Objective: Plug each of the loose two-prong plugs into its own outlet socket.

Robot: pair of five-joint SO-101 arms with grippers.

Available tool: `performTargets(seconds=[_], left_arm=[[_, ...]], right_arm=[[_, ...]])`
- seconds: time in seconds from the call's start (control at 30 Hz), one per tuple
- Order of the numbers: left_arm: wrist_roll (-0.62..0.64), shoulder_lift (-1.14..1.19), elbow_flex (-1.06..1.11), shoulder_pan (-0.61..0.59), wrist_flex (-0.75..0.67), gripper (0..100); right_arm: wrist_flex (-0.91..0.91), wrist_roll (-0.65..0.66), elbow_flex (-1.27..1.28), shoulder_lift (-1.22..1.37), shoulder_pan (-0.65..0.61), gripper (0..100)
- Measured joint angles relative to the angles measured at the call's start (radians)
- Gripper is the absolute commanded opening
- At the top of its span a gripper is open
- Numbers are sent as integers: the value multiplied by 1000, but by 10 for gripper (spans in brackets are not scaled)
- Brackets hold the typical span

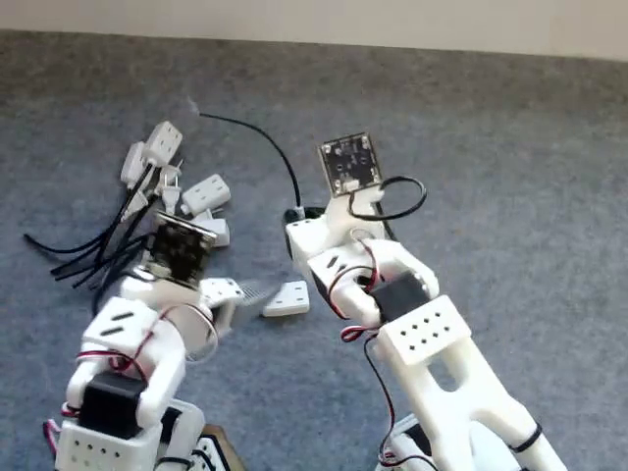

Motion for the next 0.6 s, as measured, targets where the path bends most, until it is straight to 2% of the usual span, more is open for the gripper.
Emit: performTargets(seconds=[0.1,0.23,0.37,0.6], left_arm=[[0,-31,71,43,2,415],[0,-57,87,52,2,415],[0,-48,124,52,-15,414],[0,-48,175,9,-91,414]], right_arm=[[-5,-23,15,-3,0,4],[17,-118,15,-3,-15,4],[144,-175,-44,-3,-78,4],[301,-190,-158,-5,-150,4]])
